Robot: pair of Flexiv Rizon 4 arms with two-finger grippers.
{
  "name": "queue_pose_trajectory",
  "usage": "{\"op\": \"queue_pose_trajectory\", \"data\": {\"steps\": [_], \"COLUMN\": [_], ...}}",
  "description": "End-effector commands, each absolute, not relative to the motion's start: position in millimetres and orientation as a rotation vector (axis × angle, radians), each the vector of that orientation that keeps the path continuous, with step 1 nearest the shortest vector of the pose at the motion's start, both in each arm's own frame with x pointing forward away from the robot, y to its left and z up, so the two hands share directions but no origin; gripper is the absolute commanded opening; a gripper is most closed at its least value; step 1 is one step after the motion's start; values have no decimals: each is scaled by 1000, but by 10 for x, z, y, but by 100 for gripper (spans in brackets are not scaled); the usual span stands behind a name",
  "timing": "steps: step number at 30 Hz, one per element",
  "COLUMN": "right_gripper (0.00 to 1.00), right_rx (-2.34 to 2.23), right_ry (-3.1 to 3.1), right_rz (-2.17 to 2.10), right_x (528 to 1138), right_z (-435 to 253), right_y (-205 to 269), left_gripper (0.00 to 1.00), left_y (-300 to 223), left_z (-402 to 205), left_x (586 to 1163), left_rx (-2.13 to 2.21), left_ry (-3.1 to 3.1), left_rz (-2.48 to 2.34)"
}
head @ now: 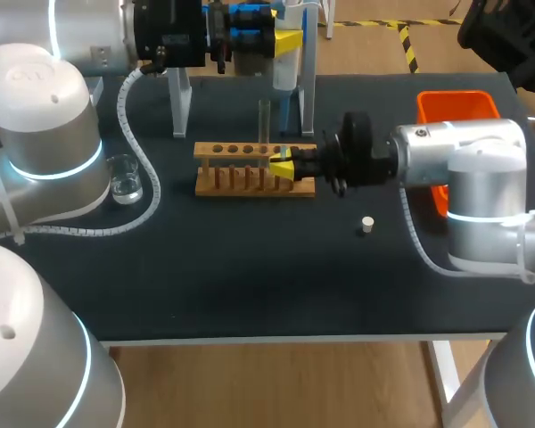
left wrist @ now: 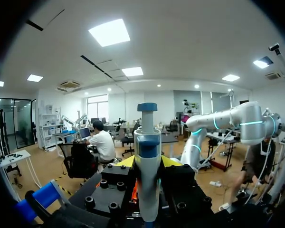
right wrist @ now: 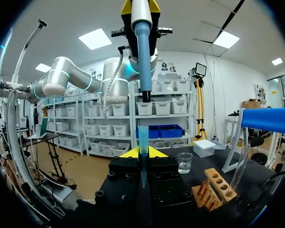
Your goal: Invert the test tube, pick up the pipette, mount the tip to pipette, aspirate from beaker and dispense into the tube, eject the tip, return the pipette, and cap with the stopper.
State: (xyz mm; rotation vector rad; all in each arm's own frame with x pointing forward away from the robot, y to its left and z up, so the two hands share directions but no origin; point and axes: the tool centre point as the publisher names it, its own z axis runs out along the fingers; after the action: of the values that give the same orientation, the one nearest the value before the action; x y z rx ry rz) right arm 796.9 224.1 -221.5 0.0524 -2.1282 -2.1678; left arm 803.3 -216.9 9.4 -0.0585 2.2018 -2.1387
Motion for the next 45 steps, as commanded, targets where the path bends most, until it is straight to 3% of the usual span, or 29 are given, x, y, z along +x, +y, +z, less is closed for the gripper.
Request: {"op": "queue_pose_trajectory", "data": {"steps": [1, 45], "right_gripper": [0, 0], "right_rx": [54, 61], "right_ry": [-2131, -2125], "right_rz": [-2164, -2175], "right_x": [7971, 8000], "right_z": [-2191, -2083], "right_y": [2253, 2256], "left_gripper": [0, 0], "left_y": [-2162, -2162], "left_z": [91, 91], "left_x": [8030, 8030], "left_rx": [-57, -57], "left_ry": [2199, 2199], "left_rz": [-2141, -2141]}}
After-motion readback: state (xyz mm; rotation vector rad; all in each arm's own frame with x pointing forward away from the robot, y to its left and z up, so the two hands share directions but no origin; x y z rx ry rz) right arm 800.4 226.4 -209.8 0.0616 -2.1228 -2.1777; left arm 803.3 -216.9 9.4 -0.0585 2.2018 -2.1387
